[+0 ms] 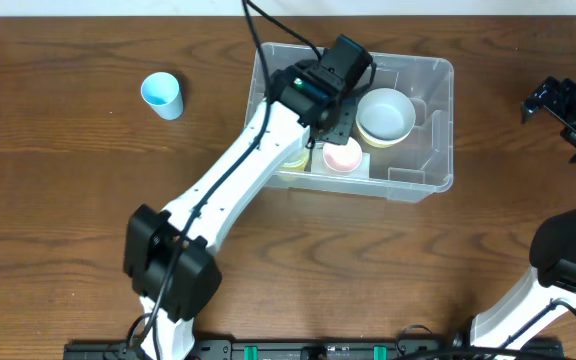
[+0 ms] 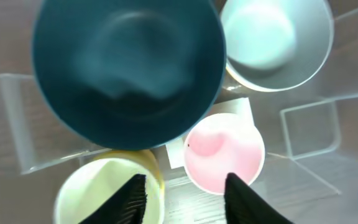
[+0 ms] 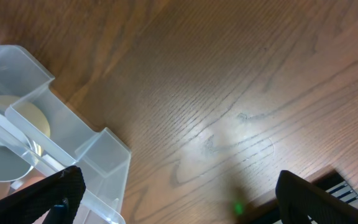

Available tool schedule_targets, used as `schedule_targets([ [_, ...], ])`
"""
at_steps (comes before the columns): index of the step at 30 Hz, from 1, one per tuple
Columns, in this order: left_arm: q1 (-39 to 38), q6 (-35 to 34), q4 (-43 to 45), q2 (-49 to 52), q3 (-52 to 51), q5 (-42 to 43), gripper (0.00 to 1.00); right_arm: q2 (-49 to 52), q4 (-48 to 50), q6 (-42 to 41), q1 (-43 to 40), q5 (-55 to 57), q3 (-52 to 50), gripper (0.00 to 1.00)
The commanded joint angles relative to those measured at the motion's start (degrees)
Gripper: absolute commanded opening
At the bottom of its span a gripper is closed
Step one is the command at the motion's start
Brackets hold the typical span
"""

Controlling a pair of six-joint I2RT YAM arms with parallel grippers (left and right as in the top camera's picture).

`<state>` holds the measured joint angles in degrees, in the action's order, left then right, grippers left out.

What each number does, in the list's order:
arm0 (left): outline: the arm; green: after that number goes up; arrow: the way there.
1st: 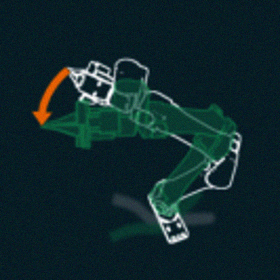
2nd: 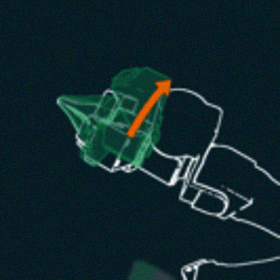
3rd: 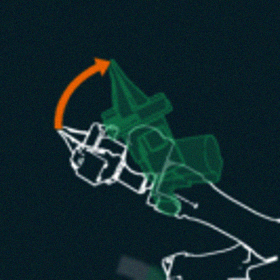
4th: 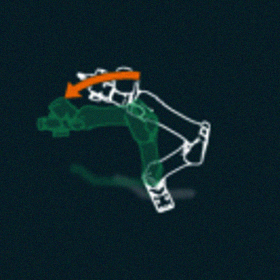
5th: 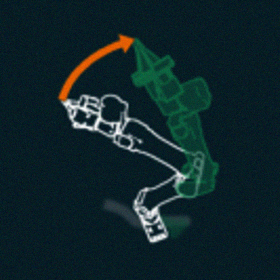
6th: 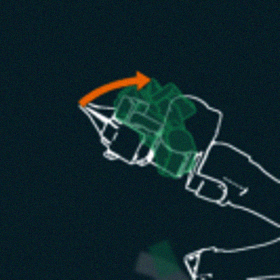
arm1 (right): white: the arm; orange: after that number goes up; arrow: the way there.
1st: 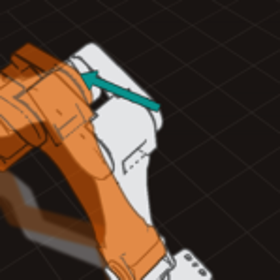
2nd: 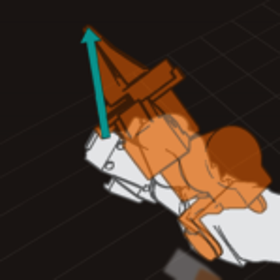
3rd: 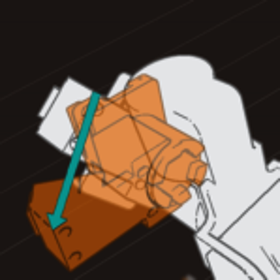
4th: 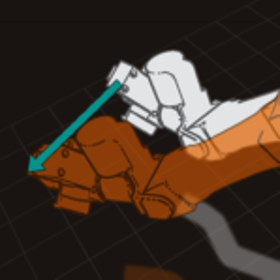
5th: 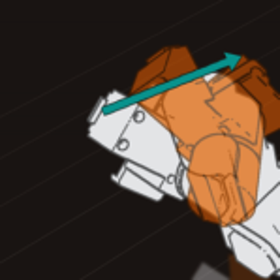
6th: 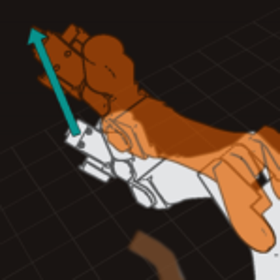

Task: Pack container
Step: 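Carry the pink cup right and set it in the container's front middle, then move the left gripper left and grasp the light-blue cup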

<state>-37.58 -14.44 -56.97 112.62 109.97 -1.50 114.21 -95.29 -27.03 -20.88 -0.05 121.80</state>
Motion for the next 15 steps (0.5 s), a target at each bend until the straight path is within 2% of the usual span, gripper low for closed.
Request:
schedule_targets([
  [1,0.76,0.50,0.13,-2.91,1.03,-0.66,0.44,-0.42,-0.07,-1.03,-0.11,0.22,-0.02,0.99],
  [3,1.90,0.46,0.87,-5.44,1.03,-2.23,0.48,-0.42,-0.07,-1.03,-0.11,0.22,-0.02,0.99],
  [5,3.65,0.42,1.18,-7.93,1.03,-5.18,0.59,-0.42,-0.07,-1.03,-0.11,0.22,-0.02,0.99],
  [7,6.43,-0.63,0.90,-9.94,1.03,-8.39,0.61,-0.42,-0.07,-1.03,-0.11,0.22,-0.02,0.99],
  [9,10.40,-1.49,0.02,-11.21,1.01,-8.92,0.62,-0.42,-0.07,-1.03,-0.11,0.22,-0.02,0.99],
  [11,15.43,-3.34,-1.53,-11.39,1.01,-8.92,0.71,-0.42,-0.07,-1.03,-0.11,0.22,-0.02,0.99],
  [15,25.14,-5.38,-2.93,-9.57,0.72,-7.72,0.77,-0.42,-0.02,-1.03,-0.11,0.22,-0.02,0.99],
])
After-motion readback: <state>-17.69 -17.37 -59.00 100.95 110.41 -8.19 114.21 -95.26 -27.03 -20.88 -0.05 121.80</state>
